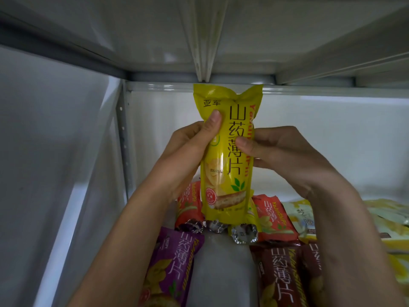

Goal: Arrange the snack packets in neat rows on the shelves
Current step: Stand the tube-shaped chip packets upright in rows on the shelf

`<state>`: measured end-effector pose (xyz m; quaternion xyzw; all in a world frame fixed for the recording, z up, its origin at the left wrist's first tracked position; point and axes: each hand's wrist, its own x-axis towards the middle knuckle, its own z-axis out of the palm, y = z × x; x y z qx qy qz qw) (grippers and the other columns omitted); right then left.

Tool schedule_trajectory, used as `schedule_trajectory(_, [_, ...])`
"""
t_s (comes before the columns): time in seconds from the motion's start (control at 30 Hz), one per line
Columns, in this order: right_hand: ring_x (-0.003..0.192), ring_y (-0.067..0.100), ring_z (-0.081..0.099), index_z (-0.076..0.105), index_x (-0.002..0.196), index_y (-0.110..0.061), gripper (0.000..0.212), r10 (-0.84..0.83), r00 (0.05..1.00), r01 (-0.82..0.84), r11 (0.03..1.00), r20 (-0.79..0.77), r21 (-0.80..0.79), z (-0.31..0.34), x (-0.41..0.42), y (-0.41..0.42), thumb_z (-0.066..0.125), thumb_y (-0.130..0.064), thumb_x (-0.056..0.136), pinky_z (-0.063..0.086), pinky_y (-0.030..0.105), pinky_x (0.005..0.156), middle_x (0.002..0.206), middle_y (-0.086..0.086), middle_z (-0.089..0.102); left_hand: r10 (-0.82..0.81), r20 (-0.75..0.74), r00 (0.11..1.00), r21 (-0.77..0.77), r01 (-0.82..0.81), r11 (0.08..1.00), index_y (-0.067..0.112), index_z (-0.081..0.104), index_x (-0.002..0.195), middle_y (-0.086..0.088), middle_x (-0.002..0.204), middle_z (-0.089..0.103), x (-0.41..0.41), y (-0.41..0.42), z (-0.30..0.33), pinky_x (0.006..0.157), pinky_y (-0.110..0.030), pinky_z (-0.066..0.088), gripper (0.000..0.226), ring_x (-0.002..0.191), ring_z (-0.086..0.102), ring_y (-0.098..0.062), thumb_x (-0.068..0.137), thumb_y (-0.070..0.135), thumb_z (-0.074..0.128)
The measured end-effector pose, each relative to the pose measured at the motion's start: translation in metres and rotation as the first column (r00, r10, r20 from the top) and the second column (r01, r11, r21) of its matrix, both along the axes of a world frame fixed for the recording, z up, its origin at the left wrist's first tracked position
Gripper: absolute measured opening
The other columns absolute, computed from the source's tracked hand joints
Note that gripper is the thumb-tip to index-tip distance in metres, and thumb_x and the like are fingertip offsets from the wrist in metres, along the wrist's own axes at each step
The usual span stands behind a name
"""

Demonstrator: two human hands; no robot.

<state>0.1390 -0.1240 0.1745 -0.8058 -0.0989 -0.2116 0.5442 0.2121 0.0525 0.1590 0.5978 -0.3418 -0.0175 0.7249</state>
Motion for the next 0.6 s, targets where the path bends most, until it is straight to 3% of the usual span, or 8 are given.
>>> schedule_trajectory(0.07, [0.1,0.012,0.077,0.08,0.107,-0.019,0.021,0.005,1.0,-0.005,1.0,0.008,0.031,0.0008,-0.0005,-0.0003,0.072,-0.029,0.09,0.057,0.037,0.102,0.102,-0.004,0.081,0.002,0.001,1.0,0.009,-0.002,1.0,0.005,0.072,0.124,-0.011,0.12,0.077,0.0004,0.0003,-0.0001,0.109,-0.045,0.053,0.058,0.116,0.073,-0.026,0.09,0.051,0.062])
schedule_trajectory(0.17, [0.102,0.011,0.076,0.079,0.109,-0.02,0.036,0.034,0.999,-0.035,0.998,0.022,0.056,0.0016,-0.0015,0.001,0.072,-0.04,0.08,0.056,0.034,0.102,0.105,-0.005,0.081,0.067,0.011,0.998,-0.045,-0.067,0.997,0.001,0.074,0.119,-0.013,0.114,0.079,0.0006,0.0003,-0.0003,0.102,-0.043,0.058,0.045,0.11,0.075,-0.029,0.099,0.04,0.062])
schedule_trajectory(0.3, [0.112,0.013,0.073,0.075,0.121,-0.018,0.05,0.125,0.991,-0.125,0.992,-0.043,-0.001,0.0002,-0.0027,0.0006,0.072,-0.041,0.077,0.052,0.04,0.108,0.115,-0.004,0.079,0.109,0.012,0.994,-0.083,-0.108,0.991,0.002,0.075,0.117,-0.012,0.111,0.079,-0.0014,0.0009,0.0011,0.096,-0.04,0.061,0.042,0.107,0.076,-0.03,0.102,0.038,0.06])
schedule_trajectory(0.47, [0.107,0.018,0.076,0.076,0.12,-0.014,0.032,0.073,0.997,-0.073,0.997,-0.041,-0.015,-0.0025,0.0015,0.0012,0.073,-0.024,0.089,0.056,0.046,0.104,0.111,0.0,0.08,-0.013,0.005,1.0,-0.038,0.013,0.999,0.008,0.073,0.123,-0.009,0.119,0.078,0.0002,0.0029,0.0029,0.102,-0.038,0.057,0.056,0.114,0.074,-0.024,0.092,0.052,0.058])
schedule_trajectory(0.6, [0.11,0.02,0.075,0.075,0.123,-0.015,0.03,0.099,0.993,-0.1,0.995,-0.06,-0.017,-0.004,0.0039,0.0001,0.07,-0.021,0.094,0.054,0.047,0.106,0.115,0.001,0.079,0.021,0.013,1.0,-0.052,-0.021,0.998,0.001,0.073,0.119,-0.012,0.113,0.079,0.0032,0.0056,0.0027,0.089,-0.03,0.061,0.043,0.107,0.076,-0.026,0.095,0.036,0.065])
